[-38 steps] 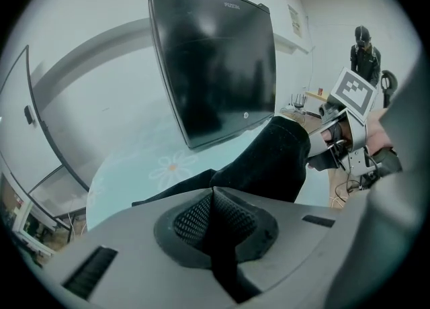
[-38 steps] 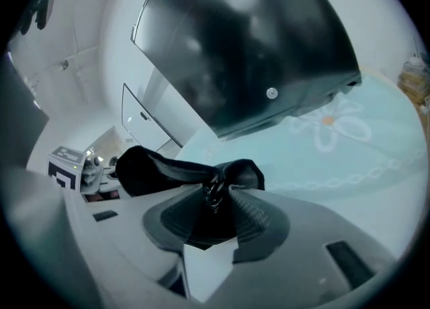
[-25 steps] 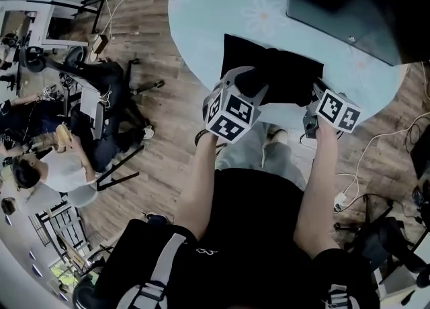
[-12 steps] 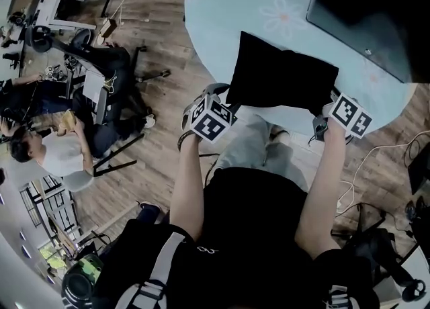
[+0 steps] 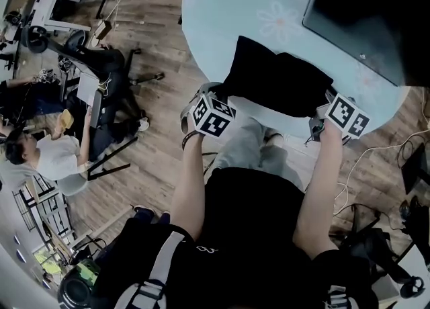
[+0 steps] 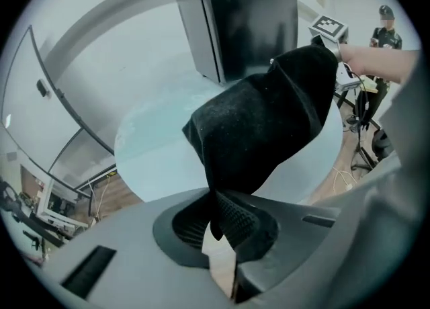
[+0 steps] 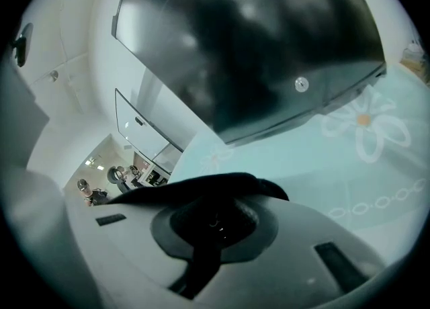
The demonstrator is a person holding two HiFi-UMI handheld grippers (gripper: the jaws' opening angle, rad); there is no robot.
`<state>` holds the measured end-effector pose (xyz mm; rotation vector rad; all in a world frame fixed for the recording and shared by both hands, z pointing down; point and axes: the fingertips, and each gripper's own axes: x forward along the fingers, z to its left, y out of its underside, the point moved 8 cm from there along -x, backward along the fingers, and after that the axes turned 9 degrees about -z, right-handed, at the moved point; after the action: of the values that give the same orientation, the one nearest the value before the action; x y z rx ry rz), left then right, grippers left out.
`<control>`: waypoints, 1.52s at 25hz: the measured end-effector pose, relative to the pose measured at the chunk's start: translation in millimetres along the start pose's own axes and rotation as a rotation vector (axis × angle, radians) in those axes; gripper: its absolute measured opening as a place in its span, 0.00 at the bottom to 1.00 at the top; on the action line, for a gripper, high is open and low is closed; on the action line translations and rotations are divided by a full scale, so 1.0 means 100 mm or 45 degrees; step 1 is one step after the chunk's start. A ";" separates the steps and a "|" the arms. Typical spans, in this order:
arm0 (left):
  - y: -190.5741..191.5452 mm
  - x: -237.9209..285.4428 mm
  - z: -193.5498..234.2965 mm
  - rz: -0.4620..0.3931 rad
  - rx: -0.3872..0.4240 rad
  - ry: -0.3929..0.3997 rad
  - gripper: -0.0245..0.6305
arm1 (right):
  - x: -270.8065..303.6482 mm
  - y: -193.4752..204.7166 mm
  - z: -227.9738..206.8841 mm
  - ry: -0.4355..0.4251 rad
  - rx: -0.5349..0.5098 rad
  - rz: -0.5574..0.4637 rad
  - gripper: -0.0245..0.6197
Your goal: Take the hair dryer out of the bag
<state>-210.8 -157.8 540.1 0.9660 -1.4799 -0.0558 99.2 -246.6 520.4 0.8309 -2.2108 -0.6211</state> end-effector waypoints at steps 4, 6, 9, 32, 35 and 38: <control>-0.07 -0.02 0.21 -0.033 -0.041 -0.104 0.06 | -0.07 -0.19 0.03 0.004 0.004 -0.061 0.07; -0.09 -0.04 0.28 -0.050 -0.063 -0.140 0.06 | -0.13 -0.29 0.04 0.016 -0.003 -0.095 0.07; -0.17 -0.04 0.38 -0.076 -0.071 -0.190 0.06 | -0.25 -0.45 0.01 0.036 -0.008 -0.151 0.07; -0.44 -0.22 1.28 -0.162 -0.169 -0.534 0.06 | -0.59 -1.21 -0.35 0.114 0.097 -0.457 0.07; -0.38 -0.23 1.32 -0.148 -0.195 -0.571 0.06 | -0.73 -1.28 -0.49 0.164 0.112 -0.504 0.07; -0.31 -0.24 1.32 -0.123 -0.250 -0.607 0.05 | -0.91 -1.30 -0.66 0.213 0.130 -0.538 0.07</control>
<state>-309.7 -230.1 477.3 0.8992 -1.8192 -0.5232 248.1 -283.1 442.7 1.3710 -1.9394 -0.6118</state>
